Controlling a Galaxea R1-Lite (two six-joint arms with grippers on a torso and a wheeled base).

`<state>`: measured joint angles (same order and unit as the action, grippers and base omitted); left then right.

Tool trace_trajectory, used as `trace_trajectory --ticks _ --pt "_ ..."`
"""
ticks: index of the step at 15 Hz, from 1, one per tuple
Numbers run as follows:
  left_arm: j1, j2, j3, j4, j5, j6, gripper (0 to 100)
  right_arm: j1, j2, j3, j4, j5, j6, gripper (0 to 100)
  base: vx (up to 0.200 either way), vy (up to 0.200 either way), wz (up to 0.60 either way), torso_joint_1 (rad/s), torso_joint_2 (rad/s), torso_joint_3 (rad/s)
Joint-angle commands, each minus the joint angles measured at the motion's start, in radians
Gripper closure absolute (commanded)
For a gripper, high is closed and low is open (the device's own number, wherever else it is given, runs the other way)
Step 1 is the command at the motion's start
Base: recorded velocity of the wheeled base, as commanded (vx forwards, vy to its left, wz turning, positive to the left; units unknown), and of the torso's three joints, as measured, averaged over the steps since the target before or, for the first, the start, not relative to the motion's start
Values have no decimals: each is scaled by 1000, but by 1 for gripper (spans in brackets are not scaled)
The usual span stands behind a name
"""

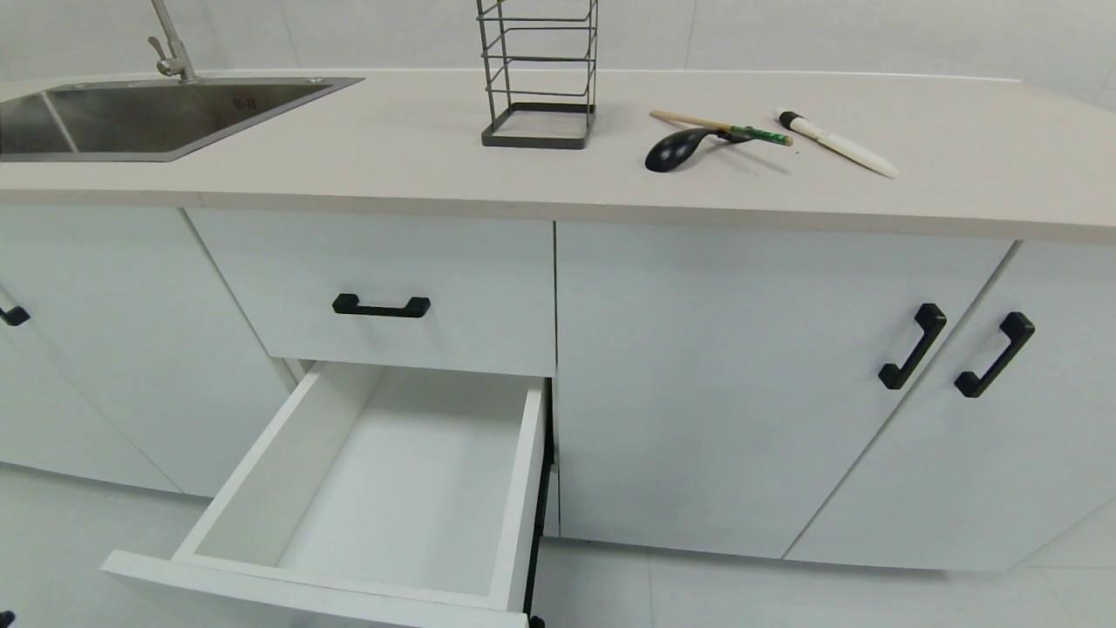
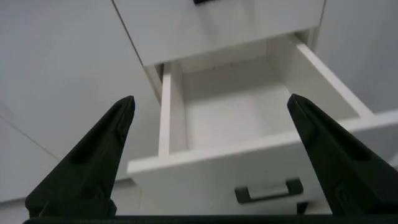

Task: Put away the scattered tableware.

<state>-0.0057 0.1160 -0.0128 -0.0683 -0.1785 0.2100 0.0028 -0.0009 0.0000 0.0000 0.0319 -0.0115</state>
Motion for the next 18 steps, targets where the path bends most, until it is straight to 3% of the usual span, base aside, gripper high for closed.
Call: trace_trajectory --ticks 1,2,3,4,6,11,16,18 --pt "3 -116 10 25 7 -58 0 0 1 0 0 0 -1 100 0 0 0 0 0 0" --pt "3 -116 10 53 33 -106 0 0 1 0 -2 0 -1 100 0 0 0 0 0 0" --pt "3 -116 10 53 33 -106 0 0 1 0 -2 0 -1 100 0 0 0 0 0 0" --pt "4 -116 10 70 126 -159 0 0 1 0 0 0 -1 100 0 0 0 0 0 0" --pt "4 -116 10 73 125 -198 0 0 1 0 -2 0 -1 100 0 0 0 0 0 0" --pt "4 -116 10 73 125 -204 0 0 1 0 0 0 1 100 0 0 0 0 0 0" --pt "4 -116 10 73 126 -204 0 0 1 0 -2 -1 -1 100 0 0 600 1 2 -1" --pt "4 -116 10 71 128 -204 0 0 1 0 -2 -1 -1 100 0 0 0 0 0 0"
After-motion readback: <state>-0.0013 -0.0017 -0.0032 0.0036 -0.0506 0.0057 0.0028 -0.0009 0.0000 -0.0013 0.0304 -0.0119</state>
